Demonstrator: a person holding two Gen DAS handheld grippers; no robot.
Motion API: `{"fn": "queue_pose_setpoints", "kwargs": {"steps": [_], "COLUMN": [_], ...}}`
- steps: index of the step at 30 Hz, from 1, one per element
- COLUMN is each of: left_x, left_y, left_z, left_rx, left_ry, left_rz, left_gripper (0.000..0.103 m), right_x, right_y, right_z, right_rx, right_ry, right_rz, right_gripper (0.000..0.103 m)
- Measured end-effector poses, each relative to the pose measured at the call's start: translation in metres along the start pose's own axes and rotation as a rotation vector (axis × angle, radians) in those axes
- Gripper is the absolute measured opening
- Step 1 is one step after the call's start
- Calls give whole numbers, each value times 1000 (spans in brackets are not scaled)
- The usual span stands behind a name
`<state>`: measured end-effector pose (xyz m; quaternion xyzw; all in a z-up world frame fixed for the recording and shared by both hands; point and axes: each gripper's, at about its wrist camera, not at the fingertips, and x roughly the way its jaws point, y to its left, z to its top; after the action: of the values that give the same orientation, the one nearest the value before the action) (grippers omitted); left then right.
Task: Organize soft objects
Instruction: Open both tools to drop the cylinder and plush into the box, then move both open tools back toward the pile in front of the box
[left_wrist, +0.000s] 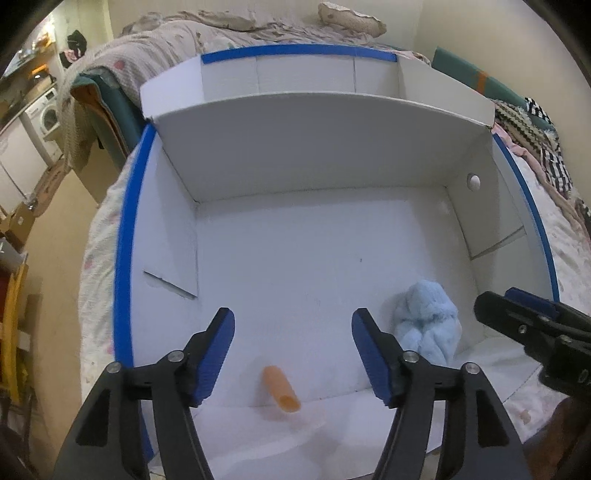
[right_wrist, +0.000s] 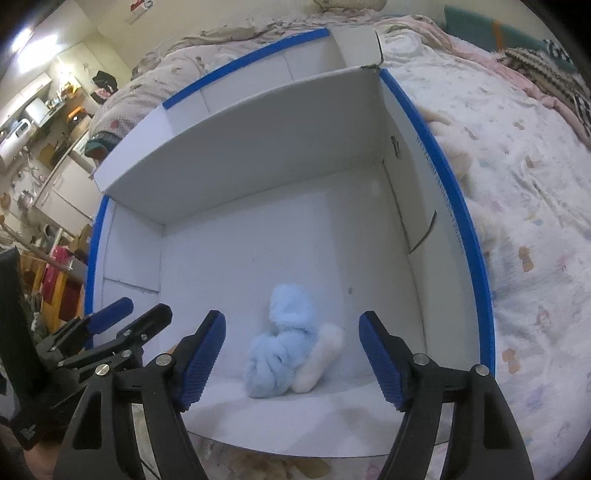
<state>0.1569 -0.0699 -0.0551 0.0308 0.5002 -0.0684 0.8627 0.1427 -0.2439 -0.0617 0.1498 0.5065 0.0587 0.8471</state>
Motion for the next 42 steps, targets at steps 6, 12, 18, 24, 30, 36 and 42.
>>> {"fn": "queue_pose_setpoints", "kwargs": {"steps": [6,12,18,24,30,36,42], "left_x": [-11,-24,-31,-40,-60,-82,-103], "left_y": [5,-3,-7,4,14,28,35], "left_z": [3,2,1,-1,-8,-21,-46], "left_rx": [-28,0,7,-27,-40,-67,-72], "left_ry": [-41,-92,-109,-121,-160,-171,-196], "left_rz": [25,22,40,65,105,108,165], "left_gripper": [64,64,65,65,65,66,79], "right_x": [-11,-19,-26,-35,-43,-56,-69], "right_y": [-2,-8,-7,0,-4,-2,-4], "right_z": [3,4,3,-1,-6,-20,-40], "right_rx": [12,37,15,-28,4,-9,-16], "right_ry": [-74,-143,-206,-228,-215,-207,-206], "right_rz": [17,19,-24,-32,-3,5,18], "right_gripper": [103,103,103,103,103,103,103]}}
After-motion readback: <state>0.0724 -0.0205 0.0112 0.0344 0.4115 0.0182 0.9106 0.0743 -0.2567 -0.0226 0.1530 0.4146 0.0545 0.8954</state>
